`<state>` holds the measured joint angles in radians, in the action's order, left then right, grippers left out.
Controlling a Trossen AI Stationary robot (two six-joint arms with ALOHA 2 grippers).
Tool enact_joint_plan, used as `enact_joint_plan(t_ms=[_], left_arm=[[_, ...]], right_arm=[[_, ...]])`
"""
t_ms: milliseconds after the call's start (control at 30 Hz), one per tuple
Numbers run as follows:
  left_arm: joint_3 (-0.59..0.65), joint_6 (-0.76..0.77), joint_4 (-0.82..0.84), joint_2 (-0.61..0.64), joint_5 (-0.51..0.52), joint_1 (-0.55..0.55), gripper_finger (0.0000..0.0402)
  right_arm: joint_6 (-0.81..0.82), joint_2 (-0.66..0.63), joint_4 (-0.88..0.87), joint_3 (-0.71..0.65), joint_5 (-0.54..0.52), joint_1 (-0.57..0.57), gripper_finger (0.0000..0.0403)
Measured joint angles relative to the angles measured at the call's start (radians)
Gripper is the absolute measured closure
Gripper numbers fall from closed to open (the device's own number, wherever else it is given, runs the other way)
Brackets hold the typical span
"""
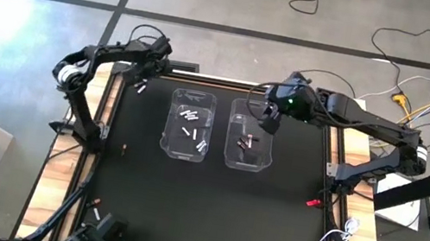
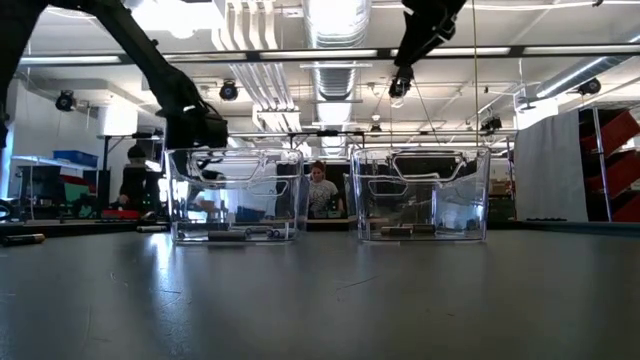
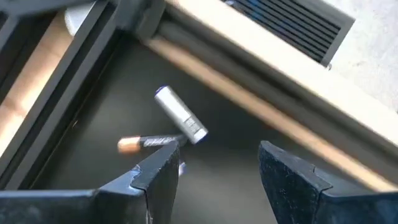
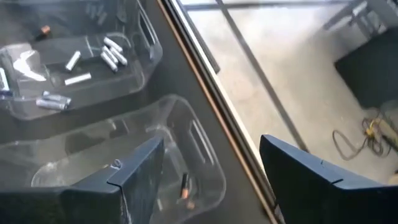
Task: Sort batteries
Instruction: Put the white battery into the left transparent bin
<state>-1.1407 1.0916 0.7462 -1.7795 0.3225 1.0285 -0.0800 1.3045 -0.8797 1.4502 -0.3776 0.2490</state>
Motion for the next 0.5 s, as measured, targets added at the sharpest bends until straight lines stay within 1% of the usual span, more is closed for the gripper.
enact_joint_plan(t_ms=[100, 200, 267, 333, 433, 500], left_arm=[[-0.048, 0.009, 0.035, -0.028, 0.045, 0.001, 0.0205], [-0.081, 0.060, 0.069, -0.046, 0.098, 0.010, 0.0205], [-0.093, 0.090, 0.073, -0.056, 0.106, 0.029, 0.0205], [-0.092, 0.120, 0.074, -0.069, 0.087, 0.055, 0.0205], [-0.071, 0.185, 0.076, -0.082, 0.020, 0.092, 0.0205], [-0.049, 0.238, 0.076, -0.084, -0.006, 0.102, 0.0205]], right_arm=[[0.049, -0.018, -0.068, -0.002, -0.010, 0.000, 0.0148], [0.116, -0.038, -0.146, -0.010, -0.017, 0.000, 0.0155], [0.169, -0.056, -0.184, -0.024, -0.017, 0.000, 0.0160], [0.229, -0.082, -0.203, -0.049, -0.019, -0.007, 0.0164], [0.303, -0.129, -0.204, -0.099, -0.019, -0.019, 0.0169], [0.342, -0.161, -0.197, -0.134, -0.019, -0.027, 0.0170]])
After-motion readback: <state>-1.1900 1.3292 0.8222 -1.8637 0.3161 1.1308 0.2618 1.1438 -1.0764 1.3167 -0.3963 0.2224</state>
